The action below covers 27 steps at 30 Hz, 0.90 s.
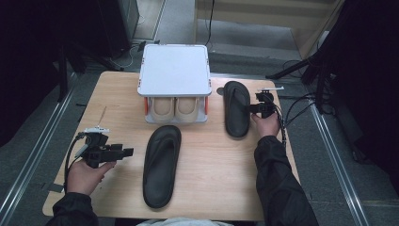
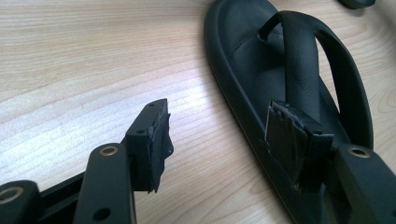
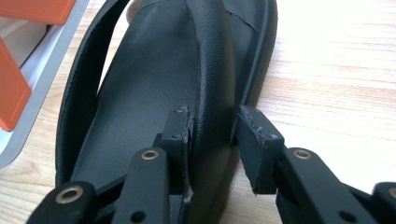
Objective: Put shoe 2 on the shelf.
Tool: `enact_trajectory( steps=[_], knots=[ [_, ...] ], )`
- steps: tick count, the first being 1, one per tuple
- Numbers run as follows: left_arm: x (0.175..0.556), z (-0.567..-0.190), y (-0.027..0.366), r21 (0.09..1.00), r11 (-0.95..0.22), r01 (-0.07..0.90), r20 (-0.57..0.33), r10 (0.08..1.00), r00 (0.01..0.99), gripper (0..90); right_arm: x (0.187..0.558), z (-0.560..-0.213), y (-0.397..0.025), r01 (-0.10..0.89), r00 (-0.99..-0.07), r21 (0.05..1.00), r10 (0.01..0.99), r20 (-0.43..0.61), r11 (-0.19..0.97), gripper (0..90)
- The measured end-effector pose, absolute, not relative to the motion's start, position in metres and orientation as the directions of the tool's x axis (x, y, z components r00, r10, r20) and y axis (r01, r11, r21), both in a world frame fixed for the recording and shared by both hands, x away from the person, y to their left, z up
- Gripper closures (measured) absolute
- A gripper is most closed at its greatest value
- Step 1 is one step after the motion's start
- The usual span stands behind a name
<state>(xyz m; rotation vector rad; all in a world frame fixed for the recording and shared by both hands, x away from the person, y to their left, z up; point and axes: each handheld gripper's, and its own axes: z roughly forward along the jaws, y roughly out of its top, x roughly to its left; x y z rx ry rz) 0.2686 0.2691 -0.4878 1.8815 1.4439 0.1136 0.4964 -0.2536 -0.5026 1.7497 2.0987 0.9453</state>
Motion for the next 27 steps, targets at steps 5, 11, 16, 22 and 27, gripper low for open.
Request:
enact_trajectory(
  steps=[5,11,16,22,27],
  knots=[
    [0.267,-0.487,0.270,0.599,-0.083,0.796,-0.359,0.861,0.359,40.4,0.496,-0.500,-0.253,0.783,-0.231,0.620,0.951,0.208,0.054,73.2],
    [0.269,-0.488,0.268,0.597,-0.088,0.797,-0.356,0.862,0.362,40.4,0.496,-0.499,-0.253,0.786,-0.220,0.617,0.952,0.214,0.044,74.6],
    [0.269,-0.488,0.268,0.595,-0.088,0.799,-0.357,0.861,0.361,40.3,0.495,-0.496,-0.253,0.784,-0.218,0.621,0.948,0.231,0.029,76.1],
    [0.270,-0.489,0.267,0.597,-0.088,0.798,-0.359,0.860,0.363,40.3,0.492,-0.489,-0.252,0.782,-0.228,0.622,0.943,0.241,0.030,78.5],
    [0.270,-0.489,0.267,0.596,-0.088,0.798,-0.362,0.858,0.365,40.4,0.487,-0.482,-0.251,0.772,-0.243,0.635,0.937,0.252,0.030,80.6]
  ],
)
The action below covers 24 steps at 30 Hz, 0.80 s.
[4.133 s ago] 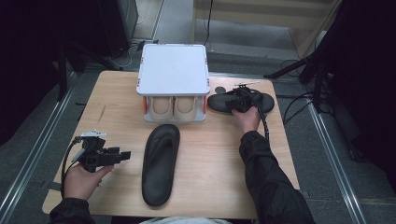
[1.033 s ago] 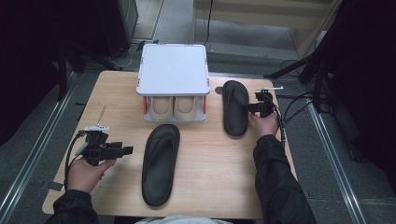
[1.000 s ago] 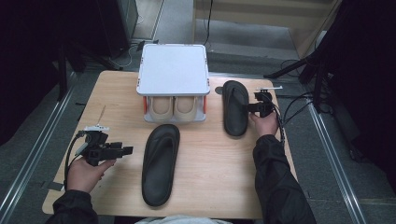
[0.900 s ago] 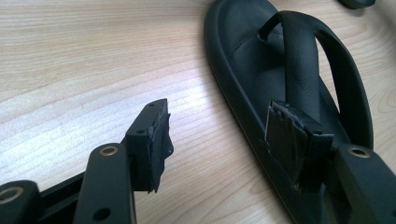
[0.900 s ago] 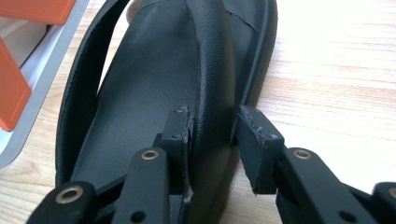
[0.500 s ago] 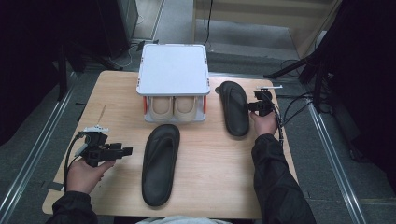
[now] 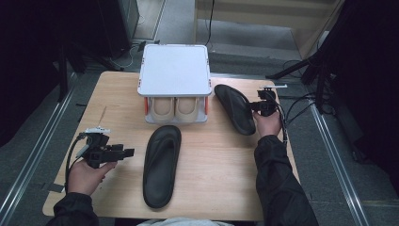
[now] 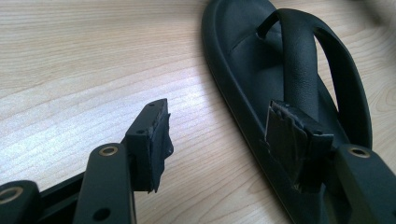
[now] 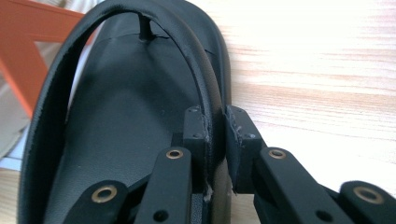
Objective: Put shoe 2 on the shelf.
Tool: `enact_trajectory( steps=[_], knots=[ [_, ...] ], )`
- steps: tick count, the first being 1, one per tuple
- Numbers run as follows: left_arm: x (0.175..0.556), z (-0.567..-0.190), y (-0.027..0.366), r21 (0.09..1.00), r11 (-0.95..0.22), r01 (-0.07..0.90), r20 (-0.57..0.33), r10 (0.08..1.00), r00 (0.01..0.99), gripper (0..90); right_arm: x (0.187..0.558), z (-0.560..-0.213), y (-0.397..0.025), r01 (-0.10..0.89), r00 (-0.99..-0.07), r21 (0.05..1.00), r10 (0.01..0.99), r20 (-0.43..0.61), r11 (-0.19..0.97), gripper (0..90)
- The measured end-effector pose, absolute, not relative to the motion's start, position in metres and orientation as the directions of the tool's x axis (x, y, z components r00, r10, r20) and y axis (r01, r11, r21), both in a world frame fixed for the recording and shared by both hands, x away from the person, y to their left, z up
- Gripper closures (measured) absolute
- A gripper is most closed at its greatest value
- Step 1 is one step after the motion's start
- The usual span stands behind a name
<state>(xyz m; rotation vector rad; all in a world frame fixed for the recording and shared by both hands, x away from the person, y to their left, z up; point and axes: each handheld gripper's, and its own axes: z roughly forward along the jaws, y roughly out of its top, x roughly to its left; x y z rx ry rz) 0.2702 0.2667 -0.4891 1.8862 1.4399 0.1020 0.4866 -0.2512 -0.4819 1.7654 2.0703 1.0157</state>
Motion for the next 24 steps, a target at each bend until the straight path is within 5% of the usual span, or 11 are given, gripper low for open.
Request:
enact_trajectory(
  steps=[16,24],
  knots=[
    [0.276,-0.489,0.260,0.590,-0.112,0.800,-0.373,0.841,0.392,41.5,0.458,-0.467,-0.255,0.762,-0.268,0.645,0.936,0.230,0.060,80.8],
    [0.281,-0.486,0.255,0.637,-0.141,0.758,-0.354,0.820,0.450,50.9,0.432,-0.460,-0.258,0.750,-0.282,0.658,0.931,0.232,0.063,80.8]
  ],
)
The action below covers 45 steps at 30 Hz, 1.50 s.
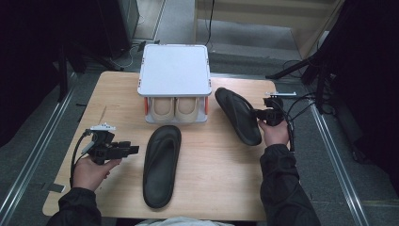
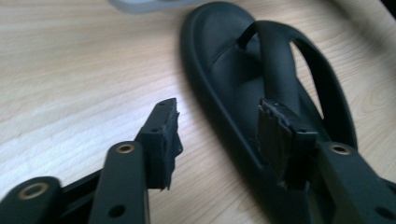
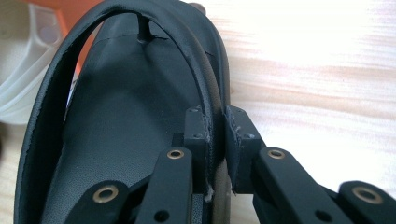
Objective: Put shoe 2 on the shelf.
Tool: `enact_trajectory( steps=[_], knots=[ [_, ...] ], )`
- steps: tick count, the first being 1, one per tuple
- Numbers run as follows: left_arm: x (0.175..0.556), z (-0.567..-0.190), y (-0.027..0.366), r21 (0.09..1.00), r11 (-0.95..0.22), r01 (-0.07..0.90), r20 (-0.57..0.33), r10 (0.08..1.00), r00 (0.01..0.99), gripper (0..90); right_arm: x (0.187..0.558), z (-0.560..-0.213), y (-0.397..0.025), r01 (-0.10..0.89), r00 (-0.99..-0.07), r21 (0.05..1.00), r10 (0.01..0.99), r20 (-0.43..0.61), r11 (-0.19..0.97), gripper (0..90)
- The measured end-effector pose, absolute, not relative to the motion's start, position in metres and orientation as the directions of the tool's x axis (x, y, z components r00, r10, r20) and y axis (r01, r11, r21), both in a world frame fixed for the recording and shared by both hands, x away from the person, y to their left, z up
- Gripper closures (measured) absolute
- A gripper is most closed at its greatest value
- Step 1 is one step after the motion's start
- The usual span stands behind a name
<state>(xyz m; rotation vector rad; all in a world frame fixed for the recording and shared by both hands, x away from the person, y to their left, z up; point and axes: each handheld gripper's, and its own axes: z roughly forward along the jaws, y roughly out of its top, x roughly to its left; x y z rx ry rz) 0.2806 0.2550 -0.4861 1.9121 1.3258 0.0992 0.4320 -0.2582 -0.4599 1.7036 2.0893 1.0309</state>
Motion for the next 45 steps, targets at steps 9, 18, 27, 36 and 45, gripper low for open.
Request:
enact_trajectory(
  steps=[9,18,27,36,45],
  knots=[
    [0.288,-0.486,0.250,0.652,-0.139,0.746,-0.389,0.783,0.486,57.5,0.405,-0.456,-0.258,0.743,-0.311,0.665,0.920,0.237,0.079,80.7],
    [0.294,-0.485,0.249,0.635,-0.151,0.758,-0.394,0.780,0.485,80.9,0.374,-0.451,-0.254,0.730,-0.350,0.676,0.906,0.237,0.105,80.6],
    [0.305,-0.486,0.242,0.648,-0.222,0.729,-0.329,0.781,0.530,89.6,0.342,-0.456,-0.238,0.725,-0.400,0.673,0.886,0.234,0.149,80.7],
    [0.313,-0.489,0.234,0.657,-0.240,0.715,-0.326,0.764,0.557,88.6,0.323,-0.462,-0.223,0.722,-0.436,0.664,0.874,0.216,0.196,80.5],
    [0.318,-0.489,0.230,0.650,-0.248,0.719,-0.332,0.757,0.562,89.5,0.321,-0.474,-0.208,0.731,-0.464,0.637,0.862,0.204,0.242,80.4]
  ],
)
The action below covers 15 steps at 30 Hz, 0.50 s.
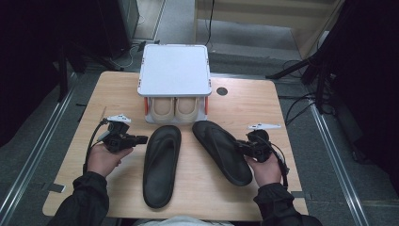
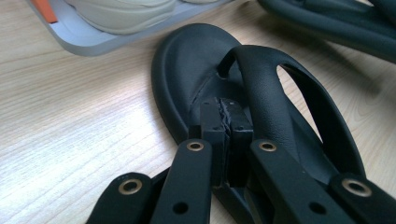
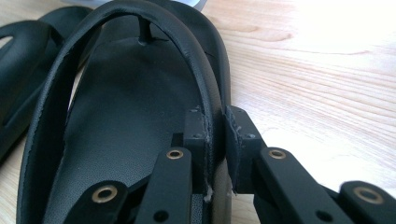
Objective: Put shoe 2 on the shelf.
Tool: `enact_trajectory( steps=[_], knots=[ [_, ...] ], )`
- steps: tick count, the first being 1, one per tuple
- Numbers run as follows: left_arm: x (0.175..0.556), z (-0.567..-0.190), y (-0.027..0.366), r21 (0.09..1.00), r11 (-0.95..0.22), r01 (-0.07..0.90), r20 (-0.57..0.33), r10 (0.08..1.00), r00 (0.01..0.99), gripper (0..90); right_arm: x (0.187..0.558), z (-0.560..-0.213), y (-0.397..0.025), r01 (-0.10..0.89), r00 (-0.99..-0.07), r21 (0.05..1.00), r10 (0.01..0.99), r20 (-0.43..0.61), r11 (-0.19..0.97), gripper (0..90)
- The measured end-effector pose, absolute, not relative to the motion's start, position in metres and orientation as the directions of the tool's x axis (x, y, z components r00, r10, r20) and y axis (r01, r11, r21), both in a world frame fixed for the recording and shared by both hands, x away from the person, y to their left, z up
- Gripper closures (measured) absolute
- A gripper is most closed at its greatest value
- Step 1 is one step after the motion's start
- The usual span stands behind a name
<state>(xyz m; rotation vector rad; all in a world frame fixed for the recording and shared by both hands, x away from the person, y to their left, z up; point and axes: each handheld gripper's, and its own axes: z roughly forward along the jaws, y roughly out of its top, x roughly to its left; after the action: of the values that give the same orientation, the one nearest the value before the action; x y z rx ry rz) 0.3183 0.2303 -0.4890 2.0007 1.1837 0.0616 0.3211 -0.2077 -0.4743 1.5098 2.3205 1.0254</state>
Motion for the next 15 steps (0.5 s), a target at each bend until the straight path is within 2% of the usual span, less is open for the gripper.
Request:
enact_trajectory(
  steps=[15],
  knots=[
    [0.319,-0.491,0.230,0.650,-0.267,0.711,-0.308,0.764,0.568,88.5,0.315,-0.493,-0.175,0.724,-0.525,0.611,0.830,0.189,0.319,76.4]
  ],
)
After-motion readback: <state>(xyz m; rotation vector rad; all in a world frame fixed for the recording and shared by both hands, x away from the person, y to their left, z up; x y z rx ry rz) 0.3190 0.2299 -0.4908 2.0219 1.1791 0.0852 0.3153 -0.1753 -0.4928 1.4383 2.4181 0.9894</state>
